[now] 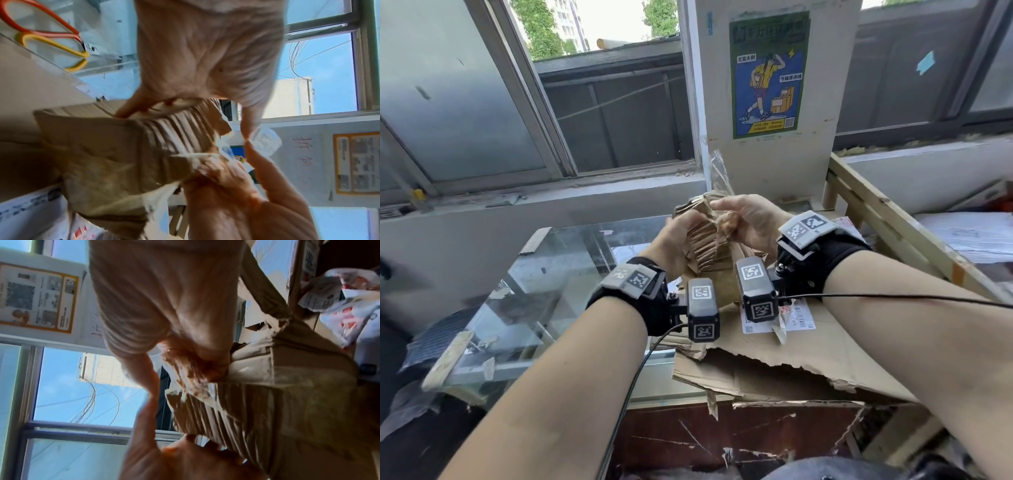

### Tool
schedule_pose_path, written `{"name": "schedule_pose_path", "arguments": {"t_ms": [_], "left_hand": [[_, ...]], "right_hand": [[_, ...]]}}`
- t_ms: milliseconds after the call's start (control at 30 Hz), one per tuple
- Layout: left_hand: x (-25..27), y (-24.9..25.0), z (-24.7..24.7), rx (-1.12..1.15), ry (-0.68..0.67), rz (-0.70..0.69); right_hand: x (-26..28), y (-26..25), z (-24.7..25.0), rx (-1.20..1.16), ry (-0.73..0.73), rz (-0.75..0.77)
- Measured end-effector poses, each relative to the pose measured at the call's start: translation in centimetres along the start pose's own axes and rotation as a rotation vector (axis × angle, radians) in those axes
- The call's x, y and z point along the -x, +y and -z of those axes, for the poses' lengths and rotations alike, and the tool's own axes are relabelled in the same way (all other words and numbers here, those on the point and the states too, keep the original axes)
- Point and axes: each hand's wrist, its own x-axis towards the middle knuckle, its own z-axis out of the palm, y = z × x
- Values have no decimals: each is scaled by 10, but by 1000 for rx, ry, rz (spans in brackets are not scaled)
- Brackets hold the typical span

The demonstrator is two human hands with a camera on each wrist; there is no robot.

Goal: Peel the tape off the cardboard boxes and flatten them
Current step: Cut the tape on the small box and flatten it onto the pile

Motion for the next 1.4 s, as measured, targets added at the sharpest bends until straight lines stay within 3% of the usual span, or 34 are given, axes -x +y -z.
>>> {"name": "schedule_pose_path", "arguments": {"t_ms": [133,200,333,500,767,1033,1167,1300,1400], "left_hand": [[-44,-17,11,98,136,62],[-40,-16,8,100,239,19],[-11,-5,-1,64,401,-107],[-5,-7,3,152,268,-189],[2,-12,14,134,160,-233],[6,-9,15,42,94,-231],[3,-11,20,2,147,-201],[-1,-10,16,-60,234,-201],[-6,-7,10,-57,305,-186]], "right_hand": [[1,8,1,198,-79,20],[4,12,0,253,-103,16],[3,10,0,71,-91,6],[4,1,-1,-211,-116,8],[11,2,-1,-256,-140,-13],[12,4,8,-363,87,8],[5,-4,16,-447,257,85],[-1,-4,21,-327,327,136],[-3,1,18,-129,349,80]]}}
